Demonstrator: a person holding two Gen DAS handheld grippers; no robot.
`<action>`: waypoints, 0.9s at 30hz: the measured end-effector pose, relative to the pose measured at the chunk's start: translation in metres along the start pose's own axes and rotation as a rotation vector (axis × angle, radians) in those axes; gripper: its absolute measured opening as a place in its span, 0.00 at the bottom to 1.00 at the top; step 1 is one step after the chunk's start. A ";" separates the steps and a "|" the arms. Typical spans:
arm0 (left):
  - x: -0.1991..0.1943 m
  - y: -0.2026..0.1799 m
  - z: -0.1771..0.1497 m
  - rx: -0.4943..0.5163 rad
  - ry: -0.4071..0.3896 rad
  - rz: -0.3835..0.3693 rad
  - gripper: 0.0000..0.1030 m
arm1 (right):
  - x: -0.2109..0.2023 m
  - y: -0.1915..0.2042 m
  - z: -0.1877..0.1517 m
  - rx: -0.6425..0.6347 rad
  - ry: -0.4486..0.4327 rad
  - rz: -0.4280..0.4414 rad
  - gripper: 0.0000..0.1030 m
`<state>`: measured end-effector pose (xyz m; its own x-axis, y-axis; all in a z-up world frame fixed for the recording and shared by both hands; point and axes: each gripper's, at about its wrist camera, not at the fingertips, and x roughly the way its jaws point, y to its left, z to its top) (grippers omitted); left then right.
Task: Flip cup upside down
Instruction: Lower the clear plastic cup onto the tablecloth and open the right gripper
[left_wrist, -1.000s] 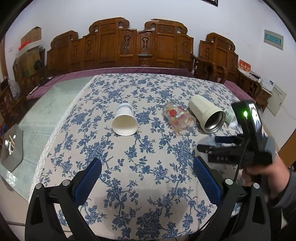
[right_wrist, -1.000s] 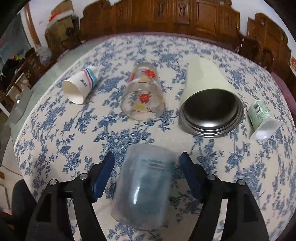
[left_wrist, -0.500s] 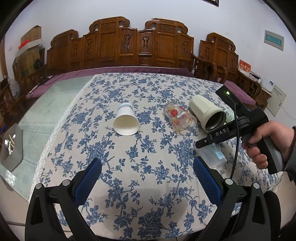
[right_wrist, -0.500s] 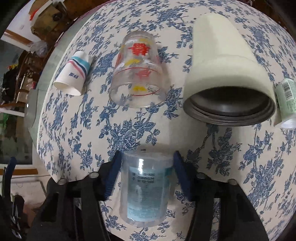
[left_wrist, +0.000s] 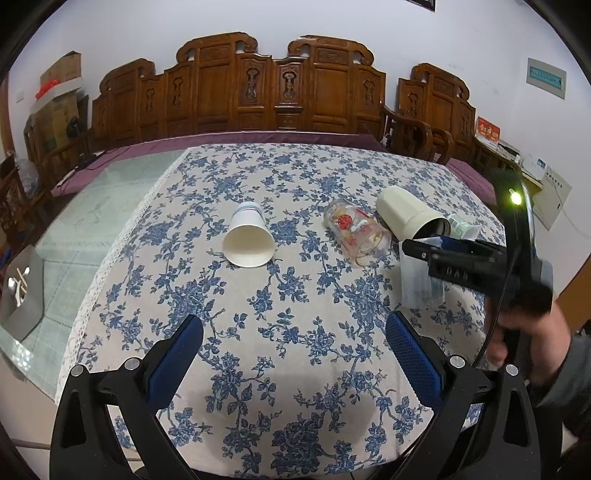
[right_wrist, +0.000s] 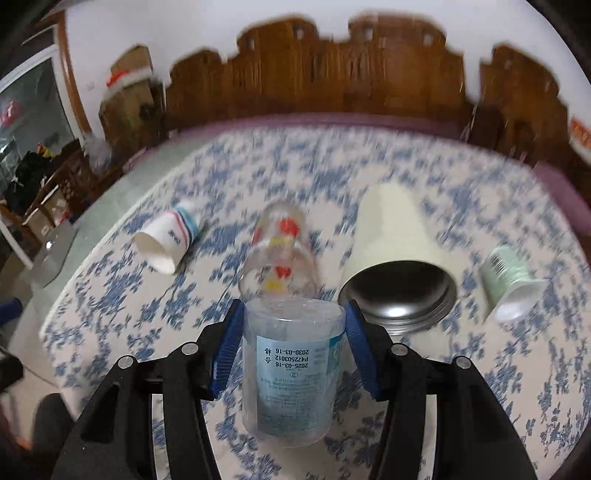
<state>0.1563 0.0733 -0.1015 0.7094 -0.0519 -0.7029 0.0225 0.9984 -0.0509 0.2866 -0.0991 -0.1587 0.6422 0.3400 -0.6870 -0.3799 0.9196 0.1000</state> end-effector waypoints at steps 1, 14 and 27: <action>0.000 -0.001 -0.001 0.001 -0.001 0.000 0.92 | -0.002 0.002 -0.007 -0.009 -0.022 -0.025 0.56; -0.010 -0.014 -0.006 0.015 -0.024 -0.006 0.92 | -0.050 0.010 -0.058 -0.058 -0.098 -0.087 0.56; -0.048 -0.037 -0.014 0.034 -0.087 0.012 0.92 | -0.112 0.003 -0.067 0.026 -0.087 -0.075 0.84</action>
<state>0.1115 0.0389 -0.0753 0.7682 -0.0396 -0.6390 0.0367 0.9992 -0.0179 0.1688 -0.1481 -0.1301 0.7238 0.2851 -0.6284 -0.3122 0.9474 0.0702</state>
